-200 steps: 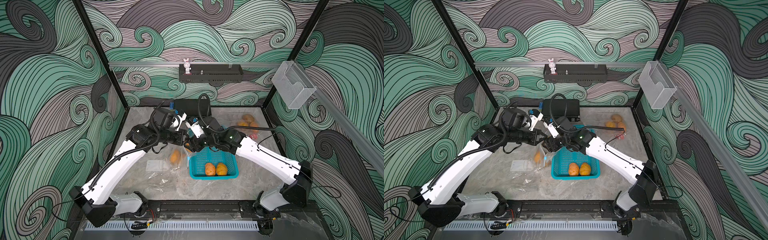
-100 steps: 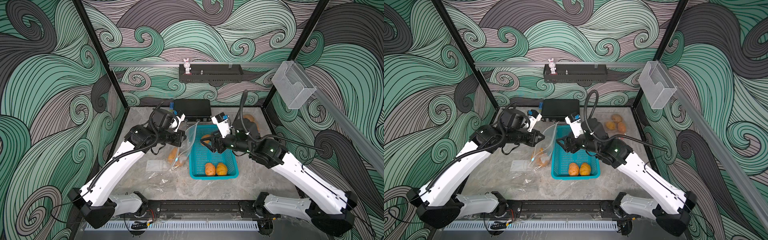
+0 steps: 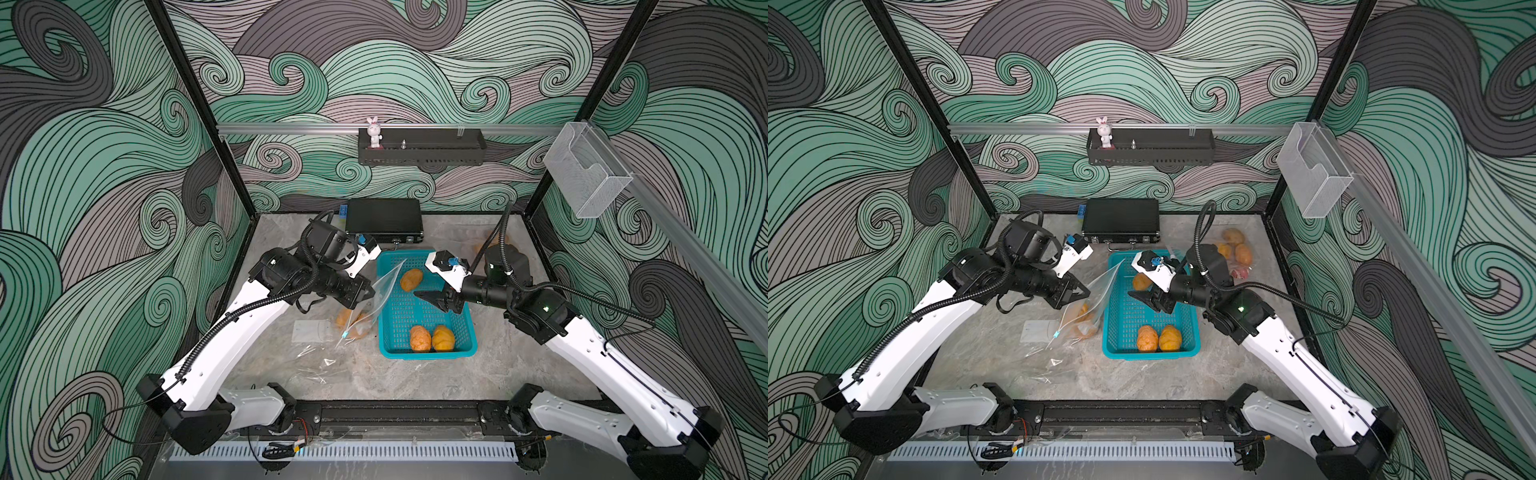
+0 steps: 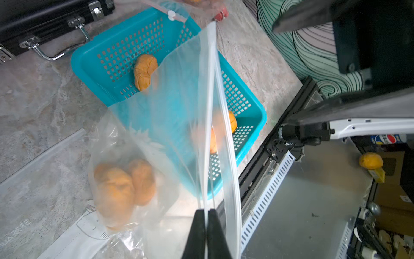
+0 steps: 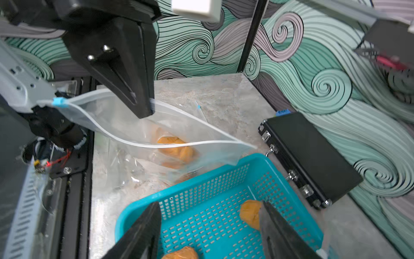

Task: Put the potatoes into a zipper bag and zip it
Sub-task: Adjust the zipper food storage bag at the center of the board.

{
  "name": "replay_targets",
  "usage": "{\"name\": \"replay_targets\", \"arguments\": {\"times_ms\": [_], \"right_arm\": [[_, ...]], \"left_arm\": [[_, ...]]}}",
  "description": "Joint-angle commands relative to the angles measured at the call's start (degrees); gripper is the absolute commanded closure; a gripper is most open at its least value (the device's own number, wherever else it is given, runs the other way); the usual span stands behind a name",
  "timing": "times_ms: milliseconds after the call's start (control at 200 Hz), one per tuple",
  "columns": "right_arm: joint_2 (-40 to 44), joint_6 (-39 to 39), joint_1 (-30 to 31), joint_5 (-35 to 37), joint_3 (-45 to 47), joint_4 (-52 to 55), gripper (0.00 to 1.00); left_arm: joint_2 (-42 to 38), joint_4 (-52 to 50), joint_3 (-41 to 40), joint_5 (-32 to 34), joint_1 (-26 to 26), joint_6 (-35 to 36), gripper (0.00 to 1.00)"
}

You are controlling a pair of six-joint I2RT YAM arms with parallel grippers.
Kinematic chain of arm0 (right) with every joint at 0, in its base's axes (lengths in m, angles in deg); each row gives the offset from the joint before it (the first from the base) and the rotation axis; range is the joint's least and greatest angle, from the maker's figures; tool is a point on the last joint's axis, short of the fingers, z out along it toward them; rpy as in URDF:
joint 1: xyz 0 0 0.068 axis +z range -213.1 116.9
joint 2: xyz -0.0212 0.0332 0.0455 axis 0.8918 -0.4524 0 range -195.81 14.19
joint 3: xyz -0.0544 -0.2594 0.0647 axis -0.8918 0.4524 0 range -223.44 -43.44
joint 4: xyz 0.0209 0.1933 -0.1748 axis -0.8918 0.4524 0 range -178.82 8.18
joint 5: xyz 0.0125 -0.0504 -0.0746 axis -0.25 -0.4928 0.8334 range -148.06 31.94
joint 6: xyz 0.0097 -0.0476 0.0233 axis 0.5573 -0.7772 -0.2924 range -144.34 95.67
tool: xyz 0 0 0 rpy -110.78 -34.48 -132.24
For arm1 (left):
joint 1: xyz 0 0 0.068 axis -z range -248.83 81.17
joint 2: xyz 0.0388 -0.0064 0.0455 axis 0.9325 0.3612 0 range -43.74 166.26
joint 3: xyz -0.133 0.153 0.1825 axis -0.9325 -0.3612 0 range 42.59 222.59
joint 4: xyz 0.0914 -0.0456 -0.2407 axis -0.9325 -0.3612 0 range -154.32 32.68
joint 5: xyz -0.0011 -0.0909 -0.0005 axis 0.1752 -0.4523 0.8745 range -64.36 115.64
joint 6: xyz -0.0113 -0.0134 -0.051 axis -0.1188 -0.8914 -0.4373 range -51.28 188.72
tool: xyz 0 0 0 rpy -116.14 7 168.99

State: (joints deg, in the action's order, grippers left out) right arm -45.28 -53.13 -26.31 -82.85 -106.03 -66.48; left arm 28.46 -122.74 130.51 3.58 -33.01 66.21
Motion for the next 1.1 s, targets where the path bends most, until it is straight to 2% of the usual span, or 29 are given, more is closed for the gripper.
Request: {"name": "replay_targets", "arguments": {"times_ms": [0, 60, 170, 405, 475, 580, 761, 821, 946, 1096], "right_arm": [[-1.7, -18.1, -1.0, -7.1, -2.1, 3.4, 0.22], [-3.9, -22.5, -1.1, -7.7, -3.9, 5.6, 0.18], [-8.2, -26.9, -1.1, -11.3, -7.8, 8.0, 0.17], [-16.9, -30.3, -1.1, -11.5, -14.1, 7.0, 0.25], [-18.7, -31.4, -1.1, -13.7, -15.8, 8.3, 0.28], [-20.7, -32.2, -1.0, -16.3, -17.1, 9.4, 0.38], [-22.5, -32.7, -0.7, -19.5, -18.3, 11.5, 0.63], [-22.4, -32.7, -0.6, -20.1, -18.2, 11.4, 0.73], [-22.4, -32.6, -0.5, -20.2, -18.0, 10.9, 1.00], [-23.0, -30.0, -0.9, -20.2, -18.0, 9.0, 1.00]], "left_arm": [[-3.1, -3.5, -0.5, -3.2, 0.4, 3.6, 1.00], [-4.6, -3.3, -1.4, -4.3, 0.4, 4.3, 1.00], [-6.4, -2.7, -2.5, -4.6, 0.4, 5.0, 1.00], [-6.1, -3.3, -2.6, -4.7, 0.5, 5.1, 1.00], [-6.0, -3.3, -2.8, -4.8, 0.5, 5.1, 1.00], [-5.8, -3.4, -2.8, -4.9, 0.6, 5.1, 1.00], [-5.8, -3.4, -2.8, -4.2, 0.6, 5.1, 1.00], [-5.6, -3.4, -2.8, -4.1, 0.6, 5.0, 1.00], [-4.8, -3.6, -2.3, -4.1, 0.6, 5.0, 1.00], [-4.2, -3.6, -1.8, -3.3, 0.6, 4.5, 1.00]]}}
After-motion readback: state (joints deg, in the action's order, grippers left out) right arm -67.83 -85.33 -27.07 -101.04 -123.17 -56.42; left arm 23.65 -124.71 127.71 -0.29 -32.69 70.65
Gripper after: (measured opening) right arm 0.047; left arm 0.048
